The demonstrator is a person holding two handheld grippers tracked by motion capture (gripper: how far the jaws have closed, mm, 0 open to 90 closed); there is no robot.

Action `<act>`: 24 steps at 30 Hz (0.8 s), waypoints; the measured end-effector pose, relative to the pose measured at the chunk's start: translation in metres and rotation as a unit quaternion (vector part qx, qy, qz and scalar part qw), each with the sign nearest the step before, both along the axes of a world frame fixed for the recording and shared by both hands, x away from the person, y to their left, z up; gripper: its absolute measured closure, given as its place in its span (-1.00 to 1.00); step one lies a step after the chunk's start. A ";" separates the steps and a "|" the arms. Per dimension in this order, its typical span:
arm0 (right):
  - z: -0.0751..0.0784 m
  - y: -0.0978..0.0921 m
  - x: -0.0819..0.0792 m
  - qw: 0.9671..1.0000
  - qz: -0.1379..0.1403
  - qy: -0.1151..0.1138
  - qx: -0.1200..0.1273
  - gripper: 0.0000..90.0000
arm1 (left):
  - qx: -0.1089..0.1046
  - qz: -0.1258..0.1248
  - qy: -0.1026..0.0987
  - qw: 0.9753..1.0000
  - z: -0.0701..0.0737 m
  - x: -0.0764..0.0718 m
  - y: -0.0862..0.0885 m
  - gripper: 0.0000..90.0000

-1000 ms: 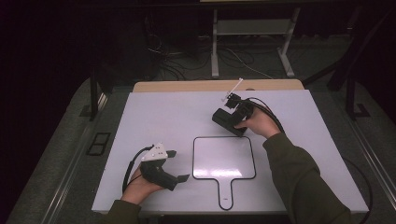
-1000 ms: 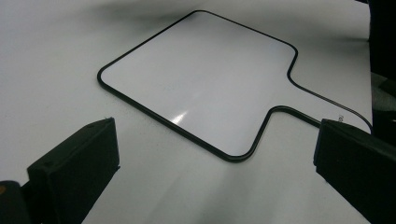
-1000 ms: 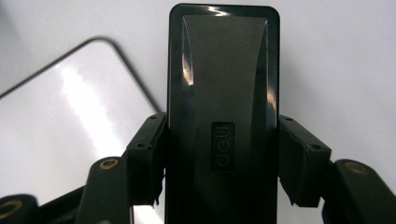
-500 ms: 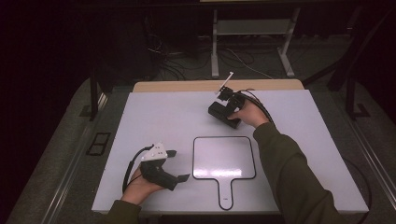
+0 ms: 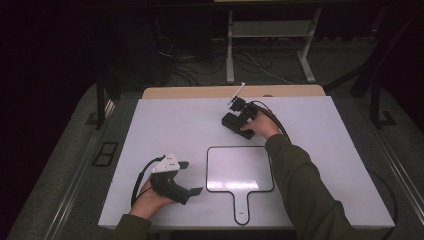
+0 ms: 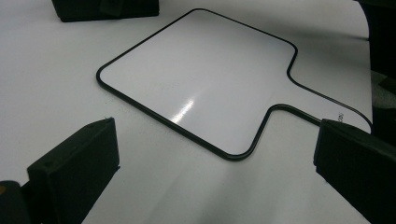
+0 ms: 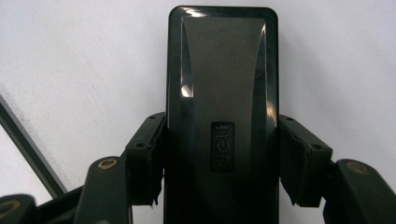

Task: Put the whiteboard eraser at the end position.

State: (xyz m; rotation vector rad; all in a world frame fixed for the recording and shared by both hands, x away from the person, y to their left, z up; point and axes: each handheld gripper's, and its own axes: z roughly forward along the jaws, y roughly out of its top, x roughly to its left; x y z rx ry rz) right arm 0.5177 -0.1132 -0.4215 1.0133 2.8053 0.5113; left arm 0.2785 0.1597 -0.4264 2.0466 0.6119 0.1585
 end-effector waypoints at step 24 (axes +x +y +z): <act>0.032 -0.044 -0.045 0.989 -0.013 -0.064 0.129 -0.55 | -0.001 0.012 0.001 1.000 -0.001 0.002 0.002 -1.00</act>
